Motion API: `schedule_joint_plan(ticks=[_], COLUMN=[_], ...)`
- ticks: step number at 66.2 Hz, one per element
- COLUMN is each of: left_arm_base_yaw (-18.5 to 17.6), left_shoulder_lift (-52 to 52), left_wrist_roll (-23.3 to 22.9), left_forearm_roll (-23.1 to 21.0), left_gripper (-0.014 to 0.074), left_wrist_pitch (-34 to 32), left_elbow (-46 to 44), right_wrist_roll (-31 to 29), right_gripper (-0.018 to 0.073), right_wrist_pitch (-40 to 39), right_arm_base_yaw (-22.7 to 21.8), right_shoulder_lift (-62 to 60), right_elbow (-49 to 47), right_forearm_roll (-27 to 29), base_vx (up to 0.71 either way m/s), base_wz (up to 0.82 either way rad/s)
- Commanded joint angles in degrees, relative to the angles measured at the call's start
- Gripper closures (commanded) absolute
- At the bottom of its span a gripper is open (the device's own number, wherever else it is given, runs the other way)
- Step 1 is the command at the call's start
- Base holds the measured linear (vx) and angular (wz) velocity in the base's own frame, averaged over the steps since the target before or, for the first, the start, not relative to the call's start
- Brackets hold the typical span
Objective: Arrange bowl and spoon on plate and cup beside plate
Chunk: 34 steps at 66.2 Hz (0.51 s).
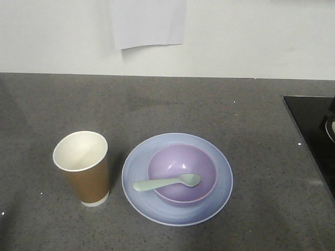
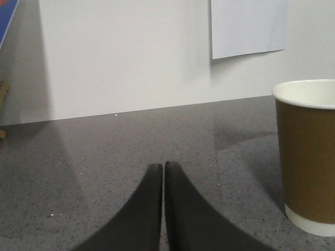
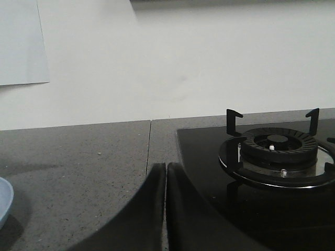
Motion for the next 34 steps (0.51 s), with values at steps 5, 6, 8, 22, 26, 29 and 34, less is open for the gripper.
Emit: schedule_joint_plan(ticks=[5, 6, 8, 22, 26, 29, 34], left_arm_base_yaw=[0.13, 0.13, 0.13, 0.13, 0.13, 0.13, 0.13], left_shoulder_lift=[-0.22, -0.22, -0.22, -0.22, -0.22, -0.22, -0.22], left_wrist_roll=[-0.38, -0.38, -0.38, -0.38, -0.38, -0.38, -0.38], left_forearm_roll=[-0.14, -0.14, -0.14, -0.14, -0.14, -0.14, -0.14], left_gripper=[0.0603, 0.0603, 0.0603, 0.0603, 0.0603, 0.0603, 0.0603], left_wrist_pitch=[-4.45, -4.45, -4.45, -4.45, -4.45, -4.45, -4.45], left_elbow=[-0.48, -0.48, -0.48, -0.48, -0.48, -0.48, -0.48], right_wrist_roll=[0.08, 0.08, 0.08, 0.08, 0.08, 0.08, 0.08], right_gripper=[0.0562, 0.0562, 0.0562, 0.0562, 0.0562, 0.0562, 0.0562], right_wrist_pitch=[-4.67, -4.67, -4.67, -4.67, -4.67, -4.67, -4.67], right_arm_base_yaw=[-0.28, -0.28, -0.28, -0.28, -0.28, -0.28, -0.28], right_shoulder_lift=[-0.54, -0.54, -0.54, -0.54, -0.54, -0.54, -0.54], right_elbow=[0.23, 0.23, 0.23, 0.23, 0.23, 0.23, 0.23], right_forearm_roll=[-0.17, -0.17, -0.17, -0.17, -0.17, -0.17, -0.17], base_vx=[0.00, 0.00, 0.00, 0.00, 0.00, 0.00, 0.00], base_wz=[0.00, 0.00, 0.00, 0.00, 0.00, 0.00, 0.00])
